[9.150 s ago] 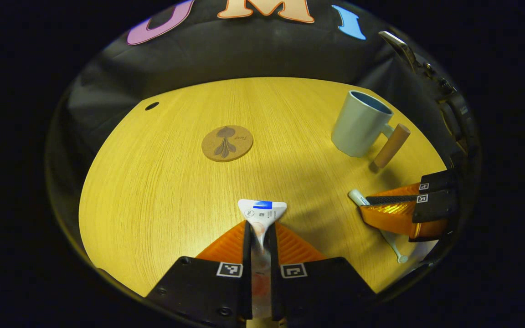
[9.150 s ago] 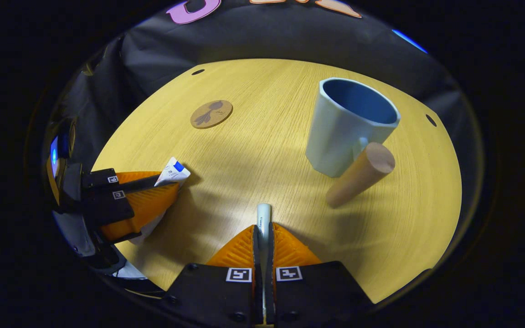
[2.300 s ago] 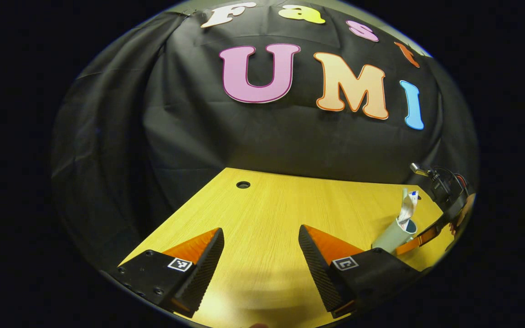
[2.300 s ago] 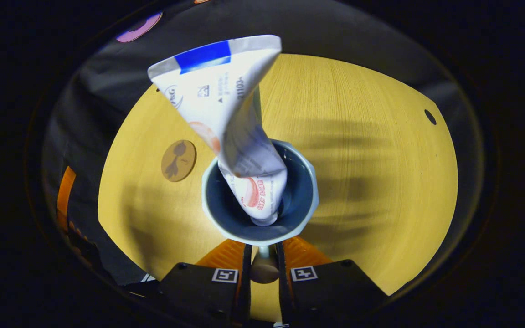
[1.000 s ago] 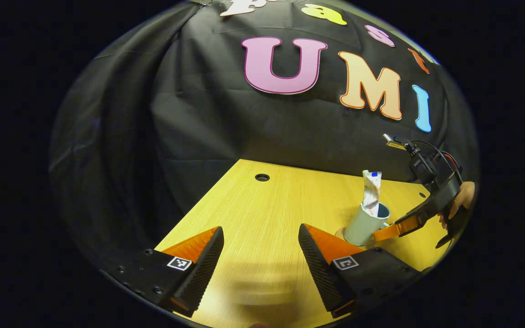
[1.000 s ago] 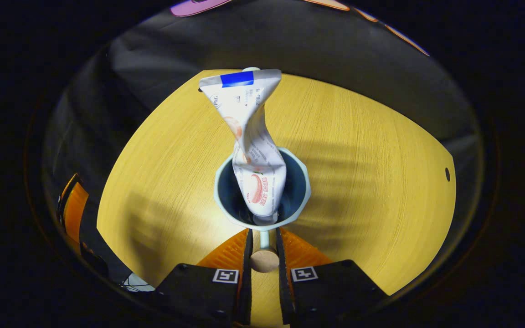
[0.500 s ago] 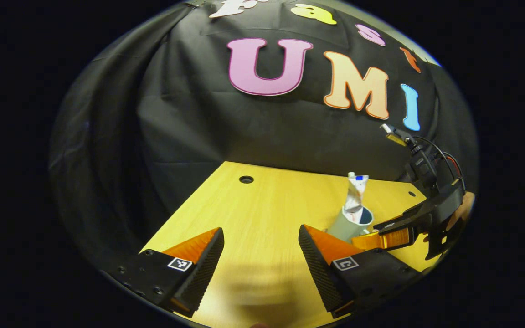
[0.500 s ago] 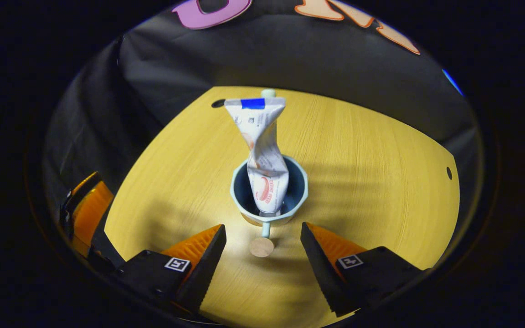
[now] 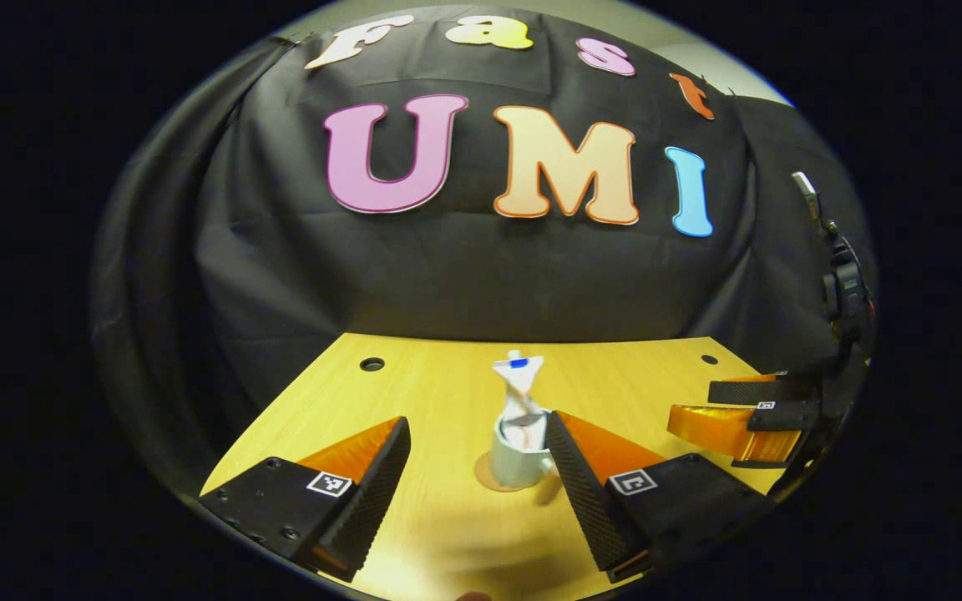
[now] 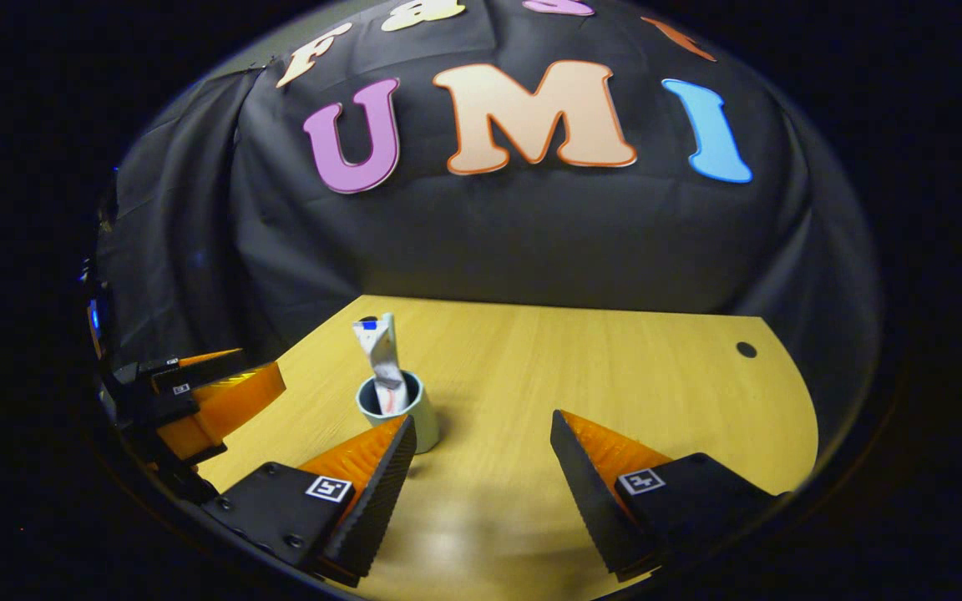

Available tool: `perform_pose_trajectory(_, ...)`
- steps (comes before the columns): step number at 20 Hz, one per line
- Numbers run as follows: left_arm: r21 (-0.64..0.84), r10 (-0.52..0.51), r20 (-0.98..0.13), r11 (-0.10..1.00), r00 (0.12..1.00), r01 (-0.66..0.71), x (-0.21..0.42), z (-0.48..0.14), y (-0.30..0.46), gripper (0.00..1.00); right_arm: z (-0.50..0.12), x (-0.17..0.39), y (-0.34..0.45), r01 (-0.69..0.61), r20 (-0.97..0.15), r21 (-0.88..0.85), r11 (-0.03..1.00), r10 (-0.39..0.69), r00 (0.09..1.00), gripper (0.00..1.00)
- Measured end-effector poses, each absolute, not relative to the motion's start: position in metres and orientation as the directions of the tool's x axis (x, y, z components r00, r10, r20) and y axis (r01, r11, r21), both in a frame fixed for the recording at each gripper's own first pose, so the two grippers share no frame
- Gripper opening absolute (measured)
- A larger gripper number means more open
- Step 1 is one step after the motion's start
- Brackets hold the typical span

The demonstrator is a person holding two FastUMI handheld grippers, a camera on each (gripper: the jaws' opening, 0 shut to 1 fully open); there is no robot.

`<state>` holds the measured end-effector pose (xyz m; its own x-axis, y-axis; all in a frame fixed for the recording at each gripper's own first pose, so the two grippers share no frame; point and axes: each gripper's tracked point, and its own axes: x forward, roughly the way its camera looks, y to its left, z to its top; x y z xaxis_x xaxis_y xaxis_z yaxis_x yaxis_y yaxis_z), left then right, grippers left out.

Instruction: Put the toothbrush and toothpaste on the desktop into the cup, then pick up the cup and place it on the coaster on the desktop.

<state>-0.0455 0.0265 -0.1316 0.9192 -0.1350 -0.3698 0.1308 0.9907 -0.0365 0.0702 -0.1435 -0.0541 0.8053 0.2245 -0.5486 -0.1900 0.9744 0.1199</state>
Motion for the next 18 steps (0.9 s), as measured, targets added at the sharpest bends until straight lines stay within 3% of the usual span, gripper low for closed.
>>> perform_pose_trajectory(6,-0.012,-0.126,-0.257,0.992,0.958,0.127,-0.06,-0.086,-0.054,0.95,0.02,0.05,-0.23,-0.155,-0.357,0.127,0.98,0.19,0.914,0.99)
perform_pose_trajectory(8,-0.015,-0.114,-0.227,0.993,0.967,0.113,-0.066,-0.071,-0.065,0.95,0.03,0.044,-0.239,-0.164,-0.327,0.096,0.982,0.187,0.926,0.95)
perform_pose_trajectory(9,-0.025,-0.117,-0.207,0.993,0.971,0.114,-0.07,-0.061,-0.069,0.95,0.036,0.042,-0.243,-0.168,-0.318,0.088,0.982,0.187,0.929,0.99)
perform_pose_trajectory(18,0.041,-0.15,-0.085,0.987,0.985,0.154,-0.079,-0.001,-0.05,0.94,0.102,0.038,-0.243,-0.082,-0.177,0.137,0.987,0.106,0.978,0.99)
